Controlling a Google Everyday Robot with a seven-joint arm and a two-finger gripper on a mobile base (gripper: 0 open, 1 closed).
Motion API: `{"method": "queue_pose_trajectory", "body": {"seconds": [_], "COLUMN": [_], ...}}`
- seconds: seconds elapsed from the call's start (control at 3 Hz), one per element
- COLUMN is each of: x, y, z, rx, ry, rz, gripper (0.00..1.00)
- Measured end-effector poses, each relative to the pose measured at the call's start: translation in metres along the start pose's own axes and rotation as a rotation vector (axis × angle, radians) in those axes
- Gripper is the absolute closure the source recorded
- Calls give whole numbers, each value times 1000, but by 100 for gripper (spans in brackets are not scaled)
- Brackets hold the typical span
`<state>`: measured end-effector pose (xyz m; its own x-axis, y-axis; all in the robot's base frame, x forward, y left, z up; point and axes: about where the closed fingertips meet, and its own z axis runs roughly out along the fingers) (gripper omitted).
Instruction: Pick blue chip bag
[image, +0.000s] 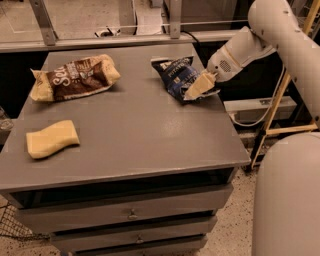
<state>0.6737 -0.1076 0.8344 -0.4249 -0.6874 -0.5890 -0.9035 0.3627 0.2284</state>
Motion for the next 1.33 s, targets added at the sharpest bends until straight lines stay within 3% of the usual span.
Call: {"method": "queue_pose_trajectory", "body": {"seconds": [0.33,0.67,1.0,1.33], "x": [-1,-21,-60,-80], "y": [1,15,49,67], "z": [-2,-22,-68,-97], "rx": [0,72,234,317], "ry": [0,31,97,125], "rz": [0,-76,-235,-316], "gripper": [88,100,100,100]}}
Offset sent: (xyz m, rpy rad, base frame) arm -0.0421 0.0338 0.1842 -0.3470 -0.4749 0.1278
